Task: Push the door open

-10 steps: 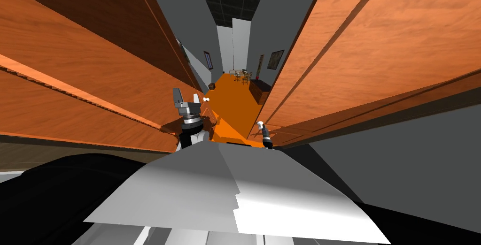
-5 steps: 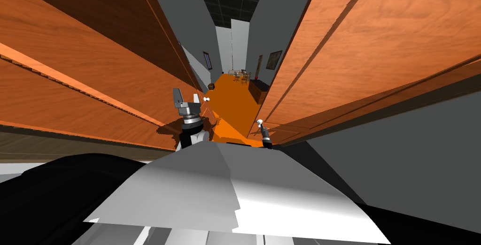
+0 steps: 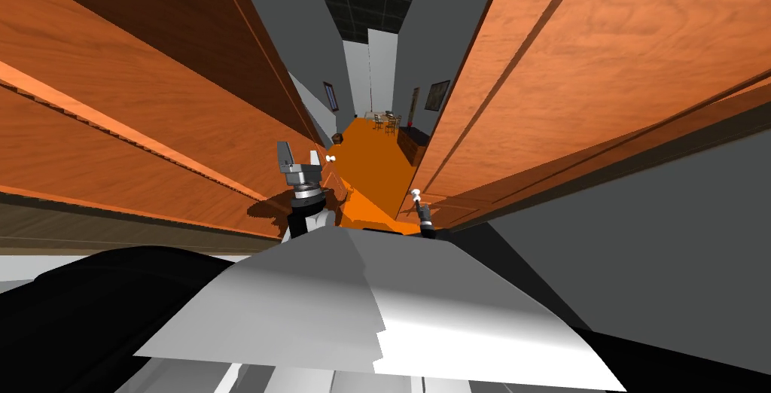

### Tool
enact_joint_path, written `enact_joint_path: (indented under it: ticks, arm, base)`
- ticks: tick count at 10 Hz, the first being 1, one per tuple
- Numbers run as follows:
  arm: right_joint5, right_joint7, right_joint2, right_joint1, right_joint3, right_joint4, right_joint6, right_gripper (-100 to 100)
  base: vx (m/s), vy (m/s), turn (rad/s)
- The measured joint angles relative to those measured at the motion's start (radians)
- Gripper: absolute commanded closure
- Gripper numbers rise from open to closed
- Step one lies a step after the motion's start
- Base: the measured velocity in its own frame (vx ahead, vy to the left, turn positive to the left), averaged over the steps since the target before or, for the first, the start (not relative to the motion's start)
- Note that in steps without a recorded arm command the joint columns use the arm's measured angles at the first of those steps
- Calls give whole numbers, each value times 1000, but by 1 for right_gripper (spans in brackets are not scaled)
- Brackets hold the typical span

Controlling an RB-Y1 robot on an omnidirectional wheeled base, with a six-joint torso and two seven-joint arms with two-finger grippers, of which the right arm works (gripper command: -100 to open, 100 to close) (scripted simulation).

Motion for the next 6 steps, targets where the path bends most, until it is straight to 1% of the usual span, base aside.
enact_joint_path:
  ticks: [2, 6]
  arm:
    - [38, 56, 14, 11, -15, -15, 13, -100]
    - [88, 152, 33, 23, -36, -36, 32, -100]
  base:
    - [-59, 14, -35]
    - [-42, 7, -27]
